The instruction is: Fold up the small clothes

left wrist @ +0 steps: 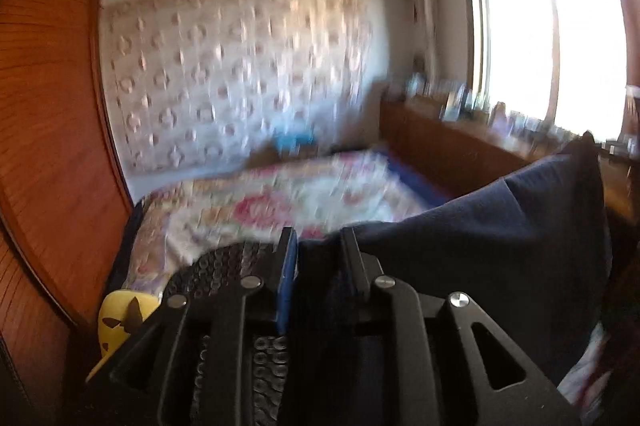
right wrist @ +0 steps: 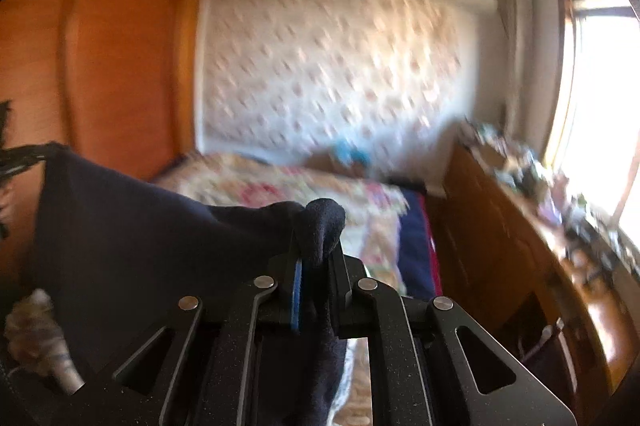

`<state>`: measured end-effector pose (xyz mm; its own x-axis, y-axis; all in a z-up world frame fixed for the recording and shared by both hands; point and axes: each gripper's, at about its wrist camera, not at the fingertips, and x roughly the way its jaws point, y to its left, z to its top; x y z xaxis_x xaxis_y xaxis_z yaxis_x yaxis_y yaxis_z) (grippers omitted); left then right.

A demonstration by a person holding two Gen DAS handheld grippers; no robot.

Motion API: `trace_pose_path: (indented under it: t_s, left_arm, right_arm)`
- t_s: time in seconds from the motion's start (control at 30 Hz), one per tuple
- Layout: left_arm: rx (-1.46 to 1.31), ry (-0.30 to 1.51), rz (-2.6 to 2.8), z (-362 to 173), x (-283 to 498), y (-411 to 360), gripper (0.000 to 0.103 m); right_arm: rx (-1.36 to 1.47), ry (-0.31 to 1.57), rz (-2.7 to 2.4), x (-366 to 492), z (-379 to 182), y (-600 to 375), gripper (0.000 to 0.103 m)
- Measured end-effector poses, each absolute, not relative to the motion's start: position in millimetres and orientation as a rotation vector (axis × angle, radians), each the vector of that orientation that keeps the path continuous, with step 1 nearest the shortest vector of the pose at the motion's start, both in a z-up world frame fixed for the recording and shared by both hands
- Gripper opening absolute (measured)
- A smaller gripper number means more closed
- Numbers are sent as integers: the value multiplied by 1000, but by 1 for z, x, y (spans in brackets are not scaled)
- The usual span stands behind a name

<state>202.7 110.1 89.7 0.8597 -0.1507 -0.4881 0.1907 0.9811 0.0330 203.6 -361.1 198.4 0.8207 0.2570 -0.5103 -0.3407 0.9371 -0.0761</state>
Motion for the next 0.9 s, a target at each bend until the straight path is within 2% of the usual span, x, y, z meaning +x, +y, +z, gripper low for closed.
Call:
trace_pose_path:
  t_s: [0.1,0.3,0.4,0.53,0.9]
  left_arm:
    - [87,636,-159,41,228,111,20]
    - [60,643,-193,13,198,104,21]
    - [69,645,-179,11,186,101,22]
    - [51,641,-187,8,168,103,22]
    - [41,744,-219,-44,133,86,22]
  right_arm:
    - [-197,667,199,265,134,-354,43]
    - [-125,776,218,273,57,-372,43]
    - [-119,798,236,258,41,-379,44]
    - [-79,793,266,230,34,-382,54]
    - [-7,886,338,171,-21,-381,54]
